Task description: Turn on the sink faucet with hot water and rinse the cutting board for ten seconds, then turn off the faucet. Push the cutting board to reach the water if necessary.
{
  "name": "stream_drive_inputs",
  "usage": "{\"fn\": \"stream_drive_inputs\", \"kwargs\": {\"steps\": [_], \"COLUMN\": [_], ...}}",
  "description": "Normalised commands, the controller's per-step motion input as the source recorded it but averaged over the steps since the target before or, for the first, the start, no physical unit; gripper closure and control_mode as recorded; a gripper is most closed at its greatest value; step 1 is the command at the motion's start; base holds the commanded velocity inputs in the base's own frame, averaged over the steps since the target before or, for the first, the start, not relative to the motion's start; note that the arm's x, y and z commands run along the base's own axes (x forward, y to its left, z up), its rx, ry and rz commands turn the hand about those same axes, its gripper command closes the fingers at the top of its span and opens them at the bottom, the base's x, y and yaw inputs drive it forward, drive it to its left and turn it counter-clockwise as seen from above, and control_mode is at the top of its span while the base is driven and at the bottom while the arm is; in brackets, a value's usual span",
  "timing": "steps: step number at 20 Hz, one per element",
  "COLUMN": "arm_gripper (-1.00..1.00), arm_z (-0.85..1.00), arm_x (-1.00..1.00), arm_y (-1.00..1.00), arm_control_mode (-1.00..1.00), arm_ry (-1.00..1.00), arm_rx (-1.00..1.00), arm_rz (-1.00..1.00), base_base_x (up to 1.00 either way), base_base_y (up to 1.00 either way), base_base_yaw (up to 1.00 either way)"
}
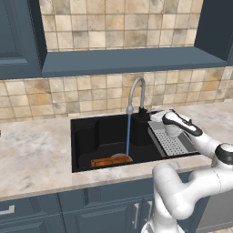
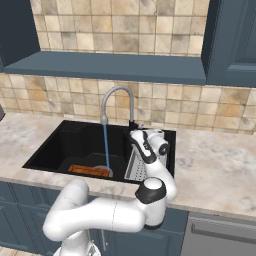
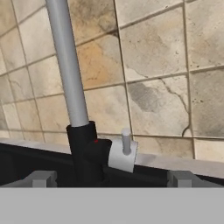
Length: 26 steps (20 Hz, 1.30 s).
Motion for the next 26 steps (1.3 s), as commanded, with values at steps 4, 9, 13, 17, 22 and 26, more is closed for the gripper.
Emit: {"fn": "stream_drive_inputs", "kwargs": {"steps": [4,9,13,17,22,26], "arm_gripper": [-1.0,-1.0,-1.0,-1.0,-1.0,-1.0], "arm_z": [0.0,0.0,0.0,0.01,0.0,0.0], "arm_x": [0.03,0.07,0.08,0.1,0.09,0.1], "arm_y": [0.14,0.07,0.01,0.0,0.0,0.0], "arm_control_mode": [-1.0,-1.0,-1.0,-1.0,-1.0,-1.0], "arm_ry": [0.0,0.0,0.0,0.0,0.0,0.0], "arm_rx": [0.0,0.0,0.0,0.0,0.0,0.0], "arm_rz": [0.0,0.0,0.0,0.0,0.0,0.0], "base_base_x": [0.0,0.0,0.0,0.0,0.0,0.0], "base_base_y": [0.0,0.0,0.0,0.0,0.0,0.0], "base_base_yaw": [0.0,0.0,0.0,0.0,0.0,0.0]}}
